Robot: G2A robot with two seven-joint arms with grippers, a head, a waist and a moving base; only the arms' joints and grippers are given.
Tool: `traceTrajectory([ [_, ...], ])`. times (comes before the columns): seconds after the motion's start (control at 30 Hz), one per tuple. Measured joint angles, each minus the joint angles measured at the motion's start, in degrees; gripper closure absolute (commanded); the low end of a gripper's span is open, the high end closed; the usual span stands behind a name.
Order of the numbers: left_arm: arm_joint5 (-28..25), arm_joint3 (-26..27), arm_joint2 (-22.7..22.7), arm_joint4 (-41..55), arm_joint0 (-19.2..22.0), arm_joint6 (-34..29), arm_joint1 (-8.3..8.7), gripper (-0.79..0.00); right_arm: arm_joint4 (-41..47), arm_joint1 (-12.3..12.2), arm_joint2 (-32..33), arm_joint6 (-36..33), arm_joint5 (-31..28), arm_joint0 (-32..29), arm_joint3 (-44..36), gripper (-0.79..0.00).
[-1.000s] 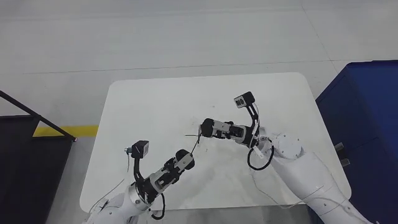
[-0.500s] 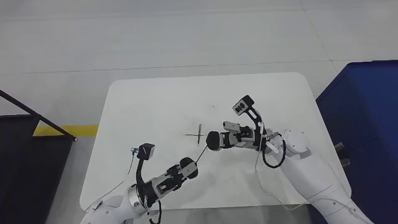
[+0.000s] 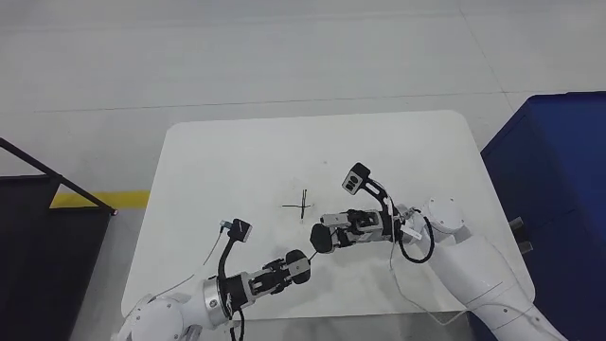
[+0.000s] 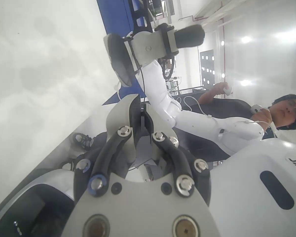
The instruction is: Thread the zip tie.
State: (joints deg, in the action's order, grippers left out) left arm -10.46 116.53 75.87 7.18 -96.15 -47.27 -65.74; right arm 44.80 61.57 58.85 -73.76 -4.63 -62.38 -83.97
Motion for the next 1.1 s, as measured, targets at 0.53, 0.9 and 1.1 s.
traceTrajectory([
  [0.53,0.2,1.5,-0.3,-0.4,-0.4,2.8,0.51,0.0,-1.2,0.4,0.0,0.8,0.3,0.5,1.1,-0.154],
  [0.9,1.8,2.8,-0.1,-1.5,0.0,2.2,1.02,0.0,-6.0,0.4,-1.1,-0.7,-1.1,0.2,0.0,-0.172],
  [1.1,3.1,3.1,-0.1,-2.8,0.0,2.3,1.3,0.0,-6.2,0.3,-0.4,-1.3,-1.4,-0.3,-1.2,-0.12],
])
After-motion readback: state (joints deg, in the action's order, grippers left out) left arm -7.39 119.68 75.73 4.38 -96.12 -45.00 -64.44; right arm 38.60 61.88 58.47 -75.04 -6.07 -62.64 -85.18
